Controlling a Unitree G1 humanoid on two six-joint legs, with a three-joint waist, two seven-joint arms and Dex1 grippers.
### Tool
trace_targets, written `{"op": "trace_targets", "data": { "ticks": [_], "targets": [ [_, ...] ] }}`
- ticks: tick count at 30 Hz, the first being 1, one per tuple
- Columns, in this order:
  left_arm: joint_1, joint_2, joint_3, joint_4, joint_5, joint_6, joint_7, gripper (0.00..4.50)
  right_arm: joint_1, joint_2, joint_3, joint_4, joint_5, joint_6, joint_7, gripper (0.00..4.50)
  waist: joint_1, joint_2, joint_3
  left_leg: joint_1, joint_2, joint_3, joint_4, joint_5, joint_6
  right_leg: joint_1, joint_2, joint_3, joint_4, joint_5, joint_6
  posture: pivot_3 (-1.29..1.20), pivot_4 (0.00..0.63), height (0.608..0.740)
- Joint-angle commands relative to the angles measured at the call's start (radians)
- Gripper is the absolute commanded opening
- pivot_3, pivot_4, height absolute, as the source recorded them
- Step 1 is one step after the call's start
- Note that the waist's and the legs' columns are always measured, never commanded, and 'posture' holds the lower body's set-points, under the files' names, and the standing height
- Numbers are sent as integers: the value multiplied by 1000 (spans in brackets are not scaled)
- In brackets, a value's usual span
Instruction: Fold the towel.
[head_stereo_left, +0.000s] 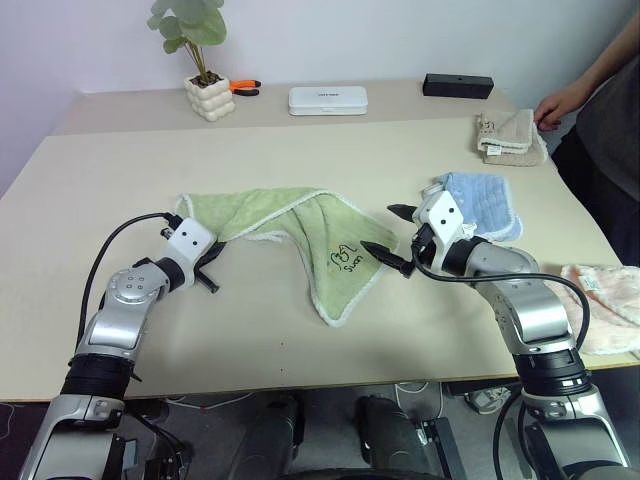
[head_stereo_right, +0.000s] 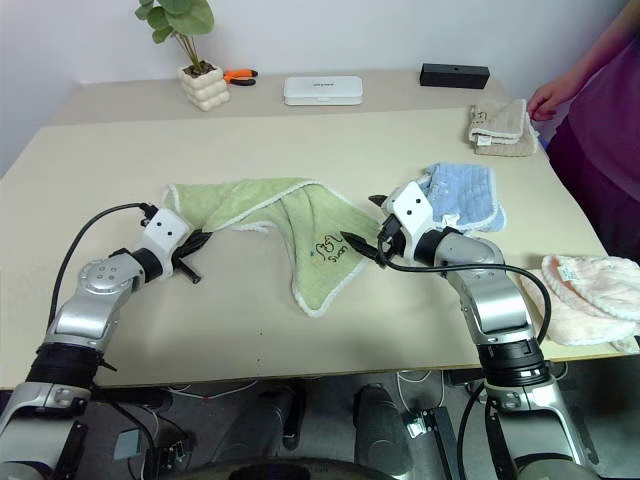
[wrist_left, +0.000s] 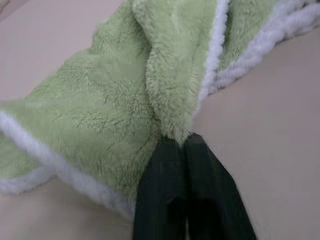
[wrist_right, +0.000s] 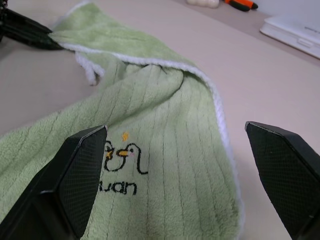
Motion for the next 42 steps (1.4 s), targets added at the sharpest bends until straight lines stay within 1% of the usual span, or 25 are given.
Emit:
{"op": "trace_targets", "data": {
  "ticks": [1,4,6,10,13,16,19,22,23,24,26,28,30,33,36,37,38,40,42],
  "targets": [
    [29,19,62,-73,-11,4,18,64,-46,-28,12,45,-35,38,-17,4500,-1,0,0,0,0,0,0,0,0,0,0,0,0,0,0,0,150,740],
    [59,21,98,-135,-25,30,29,64,-119,16,-13,141,-27,155,-99,4500,-4,0,0,0,0,0,0,0,0,0,0,0,0,0,0,0,150,740],
    [80,22,110,-173,-25,50,33,64,-159,28,-14,206,-34,198,-126,4500,-2,0,0,0,0,0,0,0,0,-1,0,0,0,0,0,0,150,740],
    [116,20,122,-234,-27,81,37,64,-207,36,-7,309,-44,233,-146,4500,1,0,0,0,0,0,0,0,0,-1,0,0,0,0,0,0,150,740],
    [135,23,130,-261,-29,96,37,64,-209,36,6,322,-35,255,-129,4500,1,0,0,0,0,0,0,0,0,-1,0,0,0,0,0,0,150,740],
    [148,26,144,-290,-31,120,36,0,-196,19,42,308,-46,257,-91,3712,0,0,0,0,0,0,0,0,0,-1,0,0,0,0,0,0,150,740],
    [152,30,152,-313,-34,143,34,0,-195,17,43,303,-52,258,-90,2343,-3,0,0,0,0,0,0,0,0,-1,0,0,0,0,0,0,150,740],
    [154,31,167,-345,-48,179,32,0,-204,11,37,295,-52,255,-88,730,-1,0,0,0,0,0,0,0,0,-1,0,0,0,0,0,0,150,740],
    [158,28,181,-360,-63,197,32,0,-208,5,35,289,-54,250,-87,273,-1,0,0,0,0,0,0,0,0,-1,0,0,0,0,0,0,150,740],
    [162,27,191,-371,-74,211,31,0,-210,1,33,285,-56,246,-87,59,-1,0,0,0,0,0,0,0,0,-1,0,0,0,0,0,0,150,740],
    [171,26,210,-385,-89,227,30,0,-217,-6,31,284,-65,231,-89,59,-1,0,0,0,0,0,0,0,0,-1,0,0,0,0,0,0,150,740],
    [169,29,242,-385,-111,236,29,0,-247,-28,42,305,-108,173,-104,59,-1,0,0,0,0,0,0,0,0,-1,0,0,0,0,0,0,150,740],
    [103,23,268,-343,-139,230,37,0,-323,-34,39,378,-155,78,-146,59,-2,0,1,0,0,0,0,0,0,-1,0,0,1,0,0,0,150,740],
    [-61,29,265,-205,-128,172,61,0,-469,-29,39,533,-214,-92,-212,59,-1,0,1,0,0,0,1,1,-2,-1,1,0,2,0,0,0,150,740],
    [-287,46,260,19,-73,61,136,0,-645,-26,34,722,-270,-263,-303,59,-1,-1,1,-1,0,0,1,2,-2,-2,1,-1,2,1,-1,0,150,740],
    [-380,60,262,111,-51,7,175,0,-711,-27,24,782,-277,-317,-332,59,-2,-1,1,-1,0,0,0,2,-2,-2,1,-1,1,1,0,0,150,740],
    [-443,70,261,177,-36,-35,199,0,-756,-26,17,829,-280,-357,-348,59,-2,-1,1,-1,-1,0,0,2,-3,-2,1,-1,2,1,0,0,150,740],
    [-577,98,287,301,-29,-128,256,0,-840,-29,0,890,-273,-436,-364,59,-6,-2,1,-5,-1,0,-1,5,-7,-5,1,-1,0,1,0,0,150,740],
    [-643,125,311,369,-41,-187,278,0,-879,-33,-11,911,-259,-491,-353,59,-10,-2,1,-7,-1,0,-1,5,-7,-7,1,-1,-1,1,0,0,150,740]
  ]
}}
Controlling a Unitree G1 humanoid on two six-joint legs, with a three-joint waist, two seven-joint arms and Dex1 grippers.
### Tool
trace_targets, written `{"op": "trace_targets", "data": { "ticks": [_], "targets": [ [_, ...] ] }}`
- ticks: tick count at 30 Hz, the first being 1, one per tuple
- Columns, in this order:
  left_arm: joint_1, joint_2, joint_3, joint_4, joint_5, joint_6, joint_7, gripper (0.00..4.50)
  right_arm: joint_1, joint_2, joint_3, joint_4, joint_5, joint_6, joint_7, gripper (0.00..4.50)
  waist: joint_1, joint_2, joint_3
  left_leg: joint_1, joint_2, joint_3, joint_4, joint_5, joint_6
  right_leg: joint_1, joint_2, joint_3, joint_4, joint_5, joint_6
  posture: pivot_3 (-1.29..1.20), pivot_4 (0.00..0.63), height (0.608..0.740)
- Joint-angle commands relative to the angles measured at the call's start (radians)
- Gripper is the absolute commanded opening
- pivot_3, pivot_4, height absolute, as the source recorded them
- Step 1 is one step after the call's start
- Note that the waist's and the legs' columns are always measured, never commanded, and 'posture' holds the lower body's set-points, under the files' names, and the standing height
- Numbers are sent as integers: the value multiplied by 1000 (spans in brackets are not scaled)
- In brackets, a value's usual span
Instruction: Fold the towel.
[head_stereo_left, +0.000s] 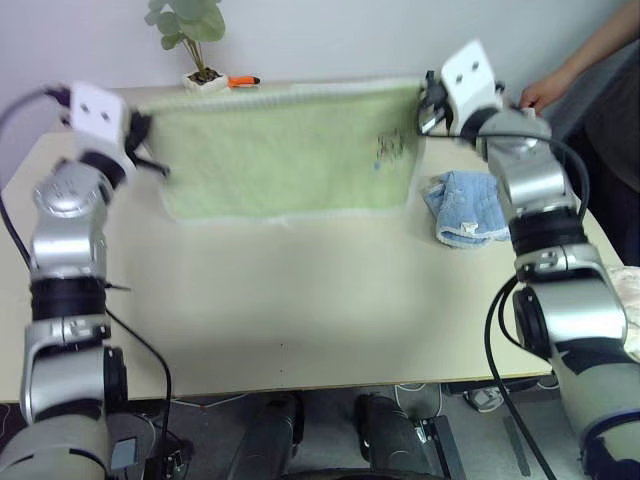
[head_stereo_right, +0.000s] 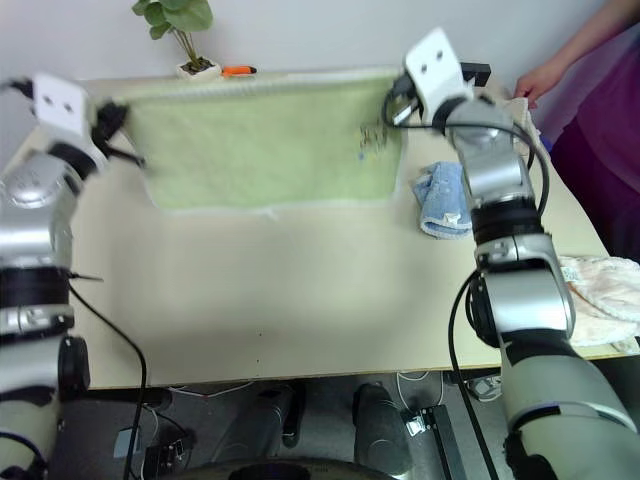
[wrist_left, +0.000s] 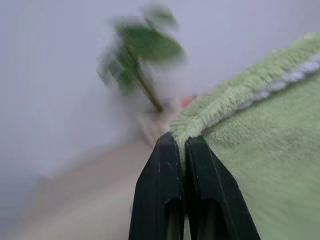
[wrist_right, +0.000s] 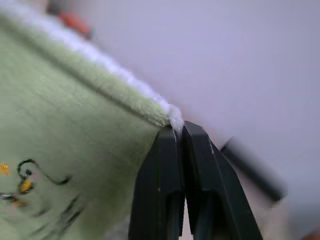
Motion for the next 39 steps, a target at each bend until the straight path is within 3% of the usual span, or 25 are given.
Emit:
{"op": "trace_targets", "data": {
  "ticks": [1,4,10,14,21,25,30,35,39],
  "targets": [
    [-78,76,89,94,-12,-119,55,0,-63,-17,-58,26,21,-103,-2,59,-7,0,0,-1,0,1,0,0,0,-2,-1,0,0,0,0,0,150,740],
    [4,106,117,23,-74,-96,-33,0,-11,-27,-50,-53,49,-113,90,59,-25,1,-1,-1,0,2,-1,-1,2,-2,-1,0,1,0,0,0,150,740],
    [542,131,216,-379,-215,98,-210,0,296,-80,-30,-428,162,28,349,59,-45,2,-1,0,0,3,1,-5,8,-3,-1,1,3,0,0,0,150,740],
    [947,152,284,-658,-231,203,-307,0,544,-164,-30,-702,261,176,515,59,-42,2,0,-3,1,2,1,-5,8,-6,-2,2,6,0,0,0,150,740],
    [1327,135,476,-909,-355,406,-432,0,820,-360,-76,-971,425,386,720,59,-7,2,0,5,4,3,1,-6,8,4,-2,1,0,-3,-5,0,150,740],
    [1402,138,521,-931,-393,474,-479,0,870,-402,-89,-1024,465,433,750,59,7,2,0,5,5,4,2,-7,8,5,-3,0,-2,-4,-7,0,150,740],
    [1403,146,485,-933,-374,494,-493,0,878,-391,-77,-1034,451,429,733,59,9,1,-1,4,5,4,2,-7,8,5,-3,0,-3,-4,-7,0,150,740],
    [1311,145,421,-907,-347,481,-460,0,808,-347,-41,-934,390,368,701,59,10,1,-1,4,5,4,2,-8,7,5,-3,0,-3,-4,-7,0,150,740],
    [1163,161,335,-783,-274,424,-414,0,708,-277,10,-760,288,258,656,59,8,1,-1,4,5,4,2,-7,8,5,-2,0,-2,-3,-7,0,150,740]
  ]
}}
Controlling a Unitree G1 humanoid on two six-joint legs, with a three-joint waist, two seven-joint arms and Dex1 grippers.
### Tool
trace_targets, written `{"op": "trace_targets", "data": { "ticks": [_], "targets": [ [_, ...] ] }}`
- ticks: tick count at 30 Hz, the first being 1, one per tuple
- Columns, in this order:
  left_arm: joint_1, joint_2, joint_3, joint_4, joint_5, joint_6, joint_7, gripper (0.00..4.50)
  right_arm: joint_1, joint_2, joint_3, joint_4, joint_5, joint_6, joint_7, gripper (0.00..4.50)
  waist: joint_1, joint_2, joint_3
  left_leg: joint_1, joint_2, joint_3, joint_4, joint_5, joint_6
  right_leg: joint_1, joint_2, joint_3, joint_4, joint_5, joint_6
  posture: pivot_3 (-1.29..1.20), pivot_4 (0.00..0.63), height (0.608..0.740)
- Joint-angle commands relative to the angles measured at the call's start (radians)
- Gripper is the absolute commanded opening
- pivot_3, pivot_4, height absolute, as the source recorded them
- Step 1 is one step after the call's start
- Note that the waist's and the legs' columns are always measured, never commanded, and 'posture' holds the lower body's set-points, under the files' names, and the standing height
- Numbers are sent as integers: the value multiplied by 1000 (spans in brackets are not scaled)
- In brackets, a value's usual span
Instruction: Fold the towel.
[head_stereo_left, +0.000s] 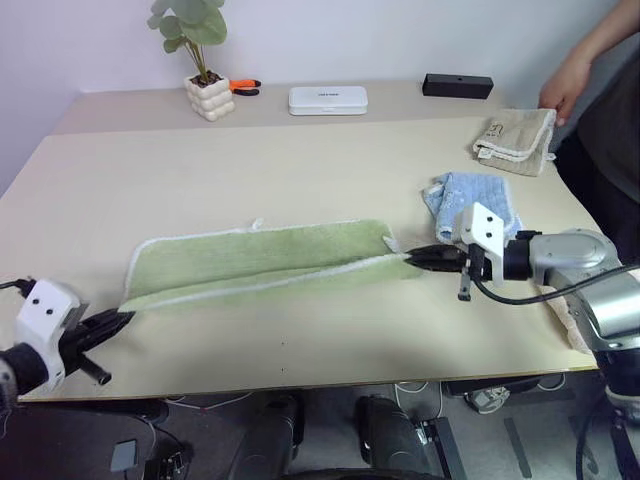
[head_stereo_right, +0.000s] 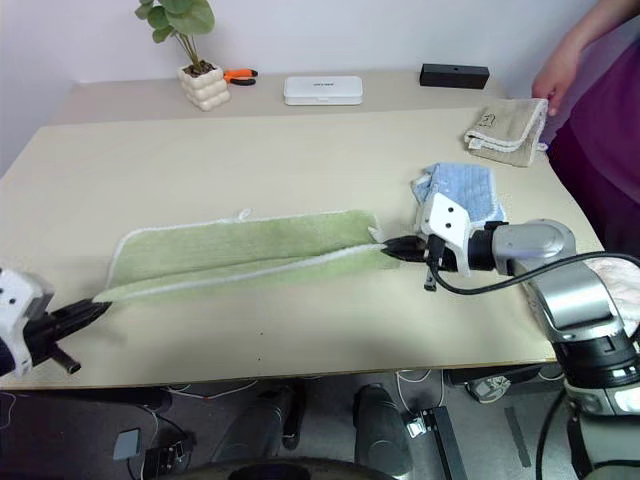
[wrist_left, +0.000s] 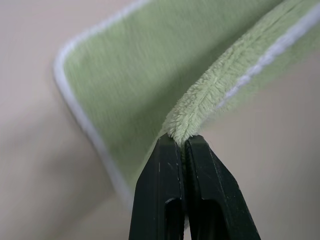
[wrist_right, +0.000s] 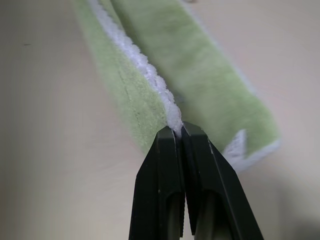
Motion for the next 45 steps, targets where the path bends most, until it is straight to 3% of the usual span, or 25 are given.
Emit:
{"op": "trace_targets", "data": {
  "ticks": [1,10,16,19,24,26,31,35,40,45],
  "targets": [
    [-116,34,-68,120,80,-76,39,0,-94,57,38,156,-100,-116,-52,59,0,0,0,0,0,0,0,0,1,0,0,0,0,0,0,0,150,740],
    [-505,36,-297,551,208,-265,21,0,-264,214,112,507,-237,-315,-114,59,-2,0,0,1,0,1,-1,1,0,-1,3,0,2,4,4,0,150,740],
    [-584,26,-346,693,231,-334,11,0,-292,255,100,557,-262,-336,-158,59,-9,0,0,1,-1,0,-1,1,0,-2,3,0,3,4,5,0,150,740],
    [-586,13,-331,707,210,-324,24,998,-294,266,87,535,-252,-297,-174,995,-8,0,0,1,-1,0,-1,1,0,-3,3,0,4,4,5,0,150,740],
    [-595,-6,-276,750,212,-341,134,3513,-292,263,59,492,-272,-284,-263,3415,-6,0,0,1,-1,0,-1,1,0,-3,3,0,4,4,5,0,150,740],
    [-613,-31,-214,765,173,-314,207,3513,-281,253,39,459,-273,-268,-298,3415,-5,0,0,1,-1,0,-1,1,0,-3,3,0,4,4,5,0,150,740],
    [-577,-107,-99,657,65,-258,275,3513,-168,204,-55,255,-197,-102,-307,3415,0,-1,0,1,-1,0,-1,1,0,-3,2,0,4,5,5,0,150,740],
    [-489,-166,-82,478,12,-252,272,3580,0,202,-174,-41,-6,210,-316,4476,1,-1,-1,0,-1,-1,0,0,0,-2,1,0,4,5,5,0,150,740],
    [-413,-226,-258,163,-5,-222,211,3580,220,287,-314,-367,259,607,-448,4476,4,-2,-1,1,-1,-2,1,0,0,-1,0,1,4,4,5,0,150,740],
    [-404,-262,-437,12,-11,-190,160,3580,267,391,-398,-449,390,822,-598,4476,-2,-1,-2,2,0,0,1,0,0,0,1,1,3,4,2,0,150,740]
  ]
}}
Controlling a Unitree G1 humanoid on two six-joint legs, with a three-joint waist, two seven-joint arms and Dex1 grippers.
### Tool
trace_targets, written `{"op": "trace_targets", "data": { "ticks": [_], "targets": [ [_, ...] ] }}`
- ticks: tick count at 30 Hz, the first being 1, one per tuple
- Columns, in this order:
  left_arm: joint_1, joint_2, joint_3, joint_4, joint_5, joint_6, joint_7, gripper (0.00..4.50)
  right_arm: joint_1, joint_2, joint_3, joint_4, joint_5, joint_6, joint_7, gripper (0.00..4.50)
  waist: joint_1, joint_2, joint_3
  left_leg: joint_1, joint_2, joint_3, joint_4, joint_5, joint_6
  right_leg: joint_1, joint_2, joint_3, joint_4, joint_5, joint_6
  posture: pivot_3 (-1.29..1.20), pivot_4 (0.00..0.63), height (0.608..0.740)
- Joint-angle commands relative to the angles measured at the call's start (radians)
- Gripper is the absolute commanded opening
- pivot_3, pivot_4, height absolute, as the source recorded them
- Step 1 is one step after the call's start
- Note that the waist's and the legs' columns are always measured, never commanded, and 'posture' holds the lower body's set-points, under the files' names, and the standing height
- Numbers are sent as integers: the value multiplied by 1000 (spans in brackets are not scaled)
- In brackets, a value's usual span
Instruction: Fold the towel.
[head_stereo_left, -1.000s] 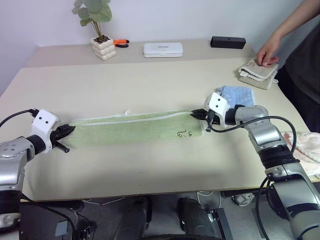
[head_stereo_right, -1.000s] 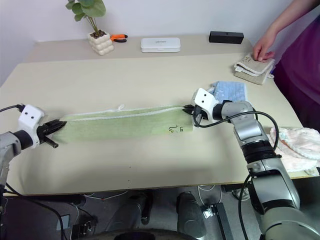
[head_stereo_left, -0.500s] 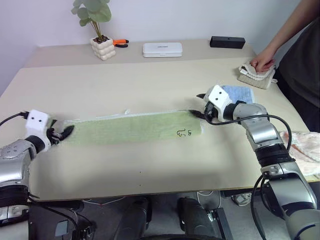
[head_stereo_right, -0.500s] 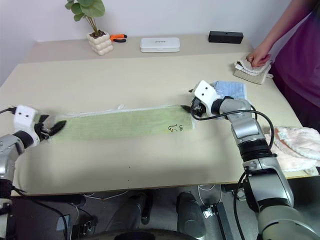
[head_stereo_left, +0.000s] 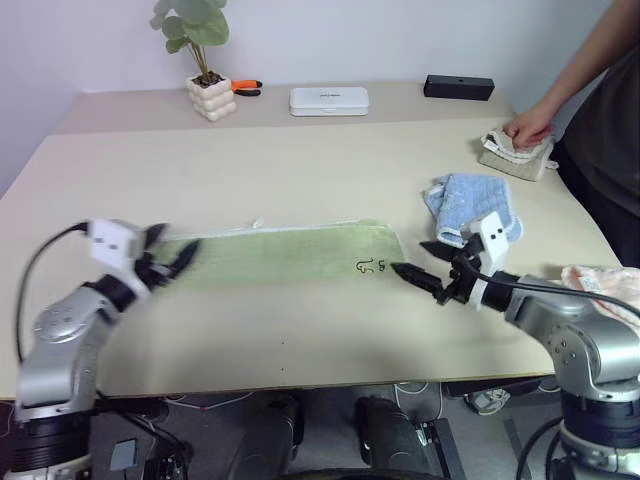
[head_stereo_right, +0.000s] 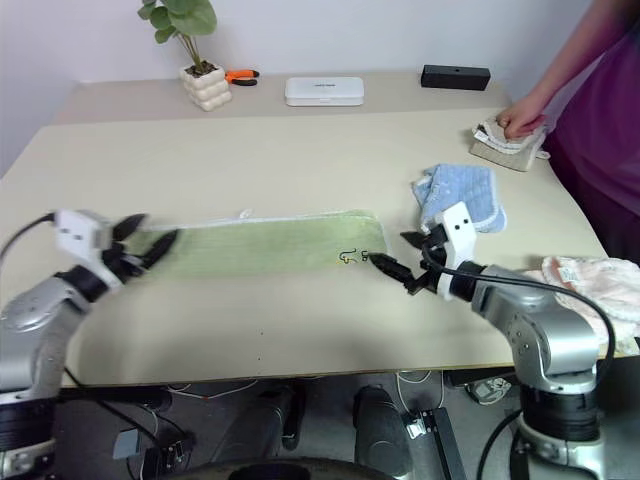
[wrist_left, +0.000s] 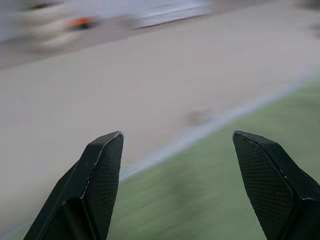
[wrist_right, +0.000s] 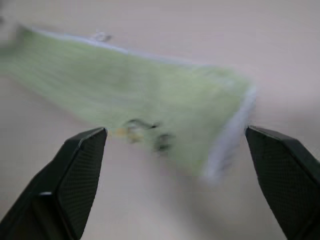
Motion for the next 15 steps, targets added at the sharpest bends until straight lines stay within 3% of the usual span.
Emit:
{"op": "trace_targets", "data": {
  "ticks": [1,6,15],
  "targets": [
    [-3,-27,-94,-100,-23,20,-31,3580,20,44,-74,-67,79,120,-102,4476,1,0,0,0,1,0,0,0,0,0,0,0,0,0,0,0,150,740],
    [-12,-69,-248,-162,8,16,-69,3580,4,203,-91,-23,79,248,-287,4476,1,0,0,0,1,0,0,0,0,0,1,-1,0,1,1,0,150,740],
    [28,-68,-243,-198,-6,20,-68,3580,-220,495,-270,197,60,275,-545,4476,-4,0,-1,5,4,1,-1,0,0,4,4,0,-1,0,-3,0,150,740]
  ]
}}
